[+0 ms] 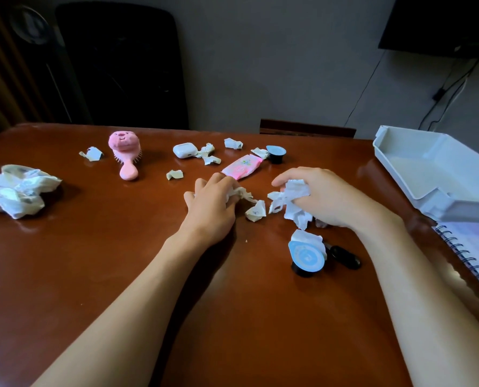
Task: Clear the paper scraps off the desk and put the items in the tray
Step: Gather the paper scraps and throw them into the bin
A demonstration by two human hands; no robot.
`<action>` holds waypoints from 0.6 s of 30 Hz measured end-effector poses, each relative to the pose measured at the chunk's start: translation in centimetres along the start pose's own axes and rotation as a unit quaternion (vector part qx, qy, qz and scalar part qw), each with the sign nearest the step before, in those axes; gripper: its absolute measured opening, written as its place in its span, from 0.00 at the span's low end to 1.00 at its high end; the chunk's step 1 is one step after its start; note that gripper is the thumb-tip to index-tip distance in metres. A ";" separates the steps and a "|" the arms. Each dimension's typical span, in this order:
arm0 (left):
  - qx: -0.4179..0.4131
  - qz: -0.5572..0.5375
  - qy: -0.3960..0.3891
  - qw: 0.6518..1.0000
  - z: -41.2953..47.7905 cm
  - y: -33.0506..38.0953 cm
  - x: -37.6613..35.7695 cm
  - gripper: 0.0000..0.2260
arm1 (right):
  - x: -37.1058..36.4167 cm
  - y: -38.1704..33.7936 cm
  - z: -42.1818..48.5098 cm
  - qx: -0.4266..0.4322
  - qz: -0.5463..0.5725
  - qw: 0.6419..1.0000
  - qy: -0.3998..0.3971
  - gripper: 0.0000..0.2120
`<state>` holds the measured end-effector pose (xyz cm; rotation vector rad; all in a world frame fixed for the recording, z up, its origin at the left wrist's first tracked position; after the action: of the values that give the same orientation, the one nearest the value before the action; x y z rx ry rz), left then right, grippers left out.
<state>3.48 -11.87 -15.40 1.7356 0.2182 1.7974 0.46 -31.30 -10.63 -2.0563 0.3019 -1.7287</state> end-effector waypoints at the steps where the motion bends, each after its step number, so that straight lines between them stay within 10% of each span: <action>1: 0.006 -0.006 0.002 1.000 0.1 0.0 0.0 0.11 | -0.2 0.0 0.1 0.011 0.002 1.000 -0.024 0.25; 18: -0.012 0.026 -0.007 1.000 0.1 0.1 -0.2 0.20 | 0.6 0.8 -1.0 0.024 0.016 0.979 -0.201 0.34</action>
<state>3.56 -12.10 -15.50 1.7521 0.1458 1.8172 -0.35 -32.44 -10.35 -2.2885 0.1619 -1.2474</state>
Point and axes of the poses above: each hand's wrist, its own z-axis towards the middle knuckle, its own x-axis out of the back of the hand, y = z × x, the point moved 4 cm from there along z, towards the middle knuckle, and after that the axes turned 11 degrees about -y, right-handed, at the moved point
